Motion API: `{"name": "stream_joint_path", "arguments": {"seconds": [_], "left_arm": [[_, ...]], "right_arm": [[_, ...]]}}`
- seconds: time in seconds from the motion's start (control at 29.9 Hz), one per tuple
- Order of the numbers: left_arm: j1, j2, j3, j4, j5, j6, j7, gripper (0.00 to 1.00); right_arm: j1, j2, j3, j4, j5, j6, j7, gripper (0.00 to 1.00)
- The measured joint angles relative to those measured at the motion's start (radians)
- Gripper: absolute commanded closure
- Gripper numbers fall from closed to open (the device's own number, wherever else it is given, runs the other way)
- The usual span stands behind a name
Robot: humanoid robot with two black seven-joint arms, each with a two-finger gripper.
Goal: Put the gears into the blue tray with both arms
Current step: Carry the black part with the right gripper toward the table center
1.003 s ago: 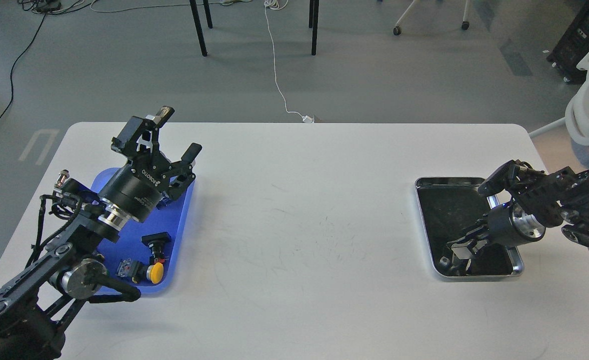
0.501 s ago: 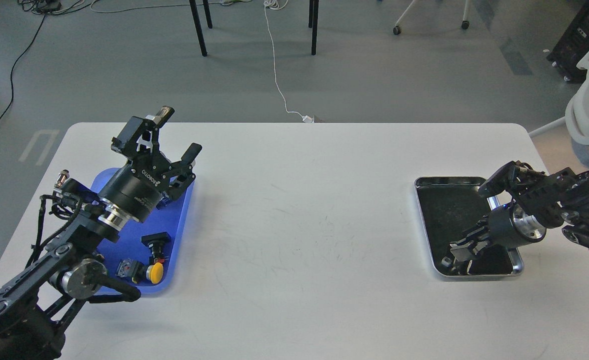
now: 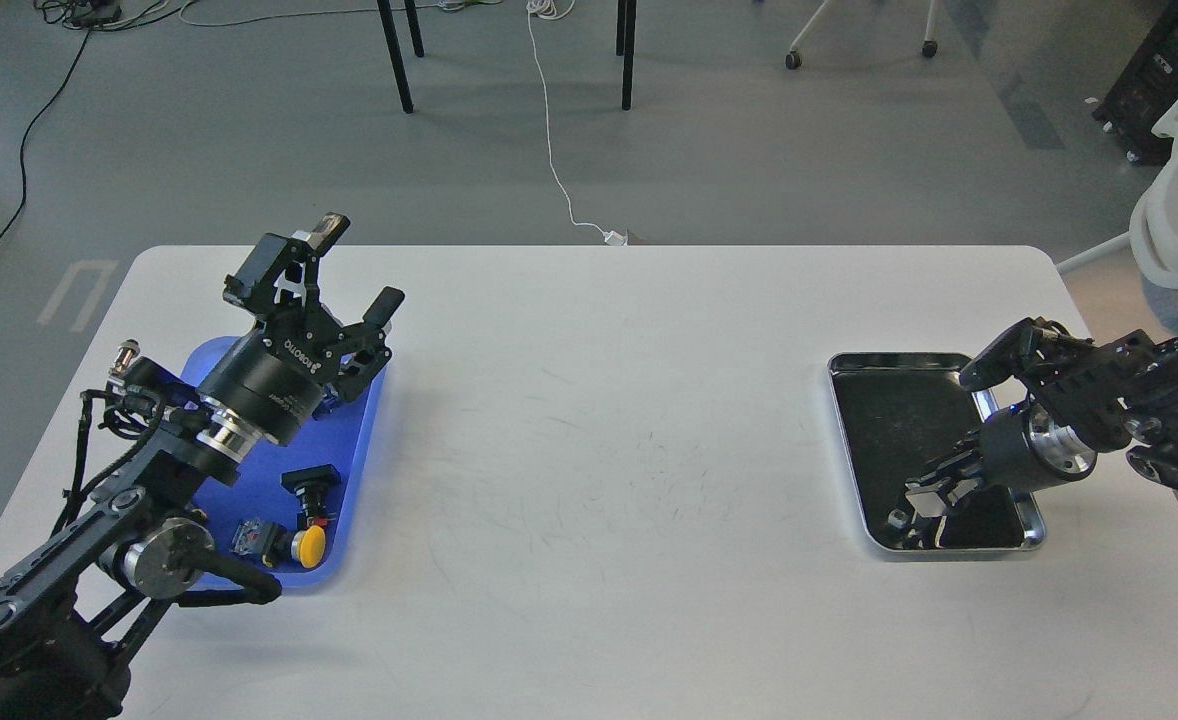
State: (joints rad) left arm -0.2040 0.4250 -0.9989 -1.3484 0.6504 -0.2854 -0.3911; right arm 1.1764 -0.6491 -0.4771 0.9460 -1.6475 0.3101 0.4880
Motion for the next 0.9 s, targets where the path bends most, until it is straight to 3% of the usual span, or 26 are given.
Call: {"name": "stream_joint_path", "arguments": {"seconds": [0.47, 0.74, 0.9], "left_arm": [[0.000, 0.000, 0.000, 0.000, 0.000, -0.001, 0.000, 0.02], [0.000, 0.003, 0.000, 0.000, 0.000, -0.001, 0.000, 0.02], [0.000, 0.002, 0.000, 0.000, 0.000, -0.001, 0.000, 0.02]], "right_arm": [[0.047, -0.008, 0.000, 0.027, 0.006, -0.001, 0.001, 0.80], [0.177, -0.033, 0.001, 0.113, 0.032, 0.010, 0.001, 0.80], [0.230, 0.028, -0.002, 0.124, 0.094, 0.015, 0.001, 0.80]]}}
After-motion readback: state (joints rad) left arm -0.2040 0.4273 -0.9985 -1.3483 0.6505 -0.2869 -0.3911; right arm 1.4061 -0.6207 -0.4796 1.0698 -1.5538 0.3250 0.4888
